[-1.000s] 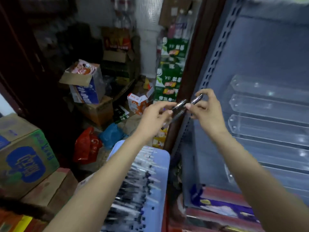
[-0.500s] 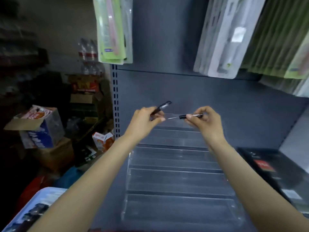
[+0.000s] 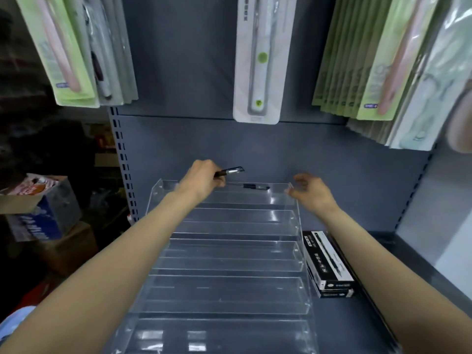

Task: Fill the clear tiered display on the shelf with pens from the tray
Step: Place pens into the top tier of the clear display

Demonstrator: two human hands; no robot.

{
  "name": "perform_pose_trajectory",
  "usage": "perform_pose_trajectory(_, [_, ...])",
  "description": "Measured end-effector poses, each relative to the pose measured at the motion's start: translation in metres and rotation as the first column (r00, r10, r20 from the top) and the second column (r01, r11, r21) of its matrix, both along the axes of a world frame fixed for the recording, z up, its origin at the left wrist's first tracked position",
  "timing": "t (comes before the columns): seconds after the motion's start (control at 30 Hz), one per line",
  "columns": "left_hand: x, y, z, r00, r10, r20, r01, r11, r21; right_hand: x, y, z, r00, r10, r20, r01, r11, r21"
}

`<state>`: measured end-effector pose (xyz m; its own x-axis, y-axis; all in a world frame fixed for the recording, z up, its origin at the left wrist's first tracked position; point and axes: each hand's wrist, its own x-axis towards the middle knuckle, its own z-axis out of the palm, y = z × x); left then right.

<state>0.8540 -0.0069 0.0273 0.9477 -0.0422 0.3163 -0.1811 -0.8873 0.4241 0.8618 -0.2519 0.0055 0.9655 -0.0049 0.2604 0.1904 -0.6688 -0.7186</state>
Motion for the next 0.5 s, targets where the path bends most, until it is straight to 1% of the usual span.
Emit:
perform_pose_trajectory(0.1, [0.008,-0.01,0.001,0.999,-0.002,-0.042,0.005,0.998,0.062,0.004,-0.004,-0.007,0.996,0.046,-0.072,-0.042,0.998,0.054])
perform_pose_trajectory(0.2, [0.009,-0.025,0.006,0.998,0.021,-0.063,-0.012,0.99,0.138,0.006,-0.006,-0.008,0.997,0.056,-0.051,-0.052,0.996,0.072])
perform_pose_trajectory(0.37, [0.01,-0.051,0.005,0.999,0.023,-0.032,-0.011,0.94,0.341,0.002,-0.009,-0.017,0.999,0.045,-0.022,-0.042,0.992,0.121])
perform_pose_trajectory(0.5, [0.015,-0.056,0.009,1.0,0.009,-0.016,-0.002,0.904,0.428,0.003,-0.009,-0.015,0.999,0.038,-0.001,-0.037,0.991,0.125])
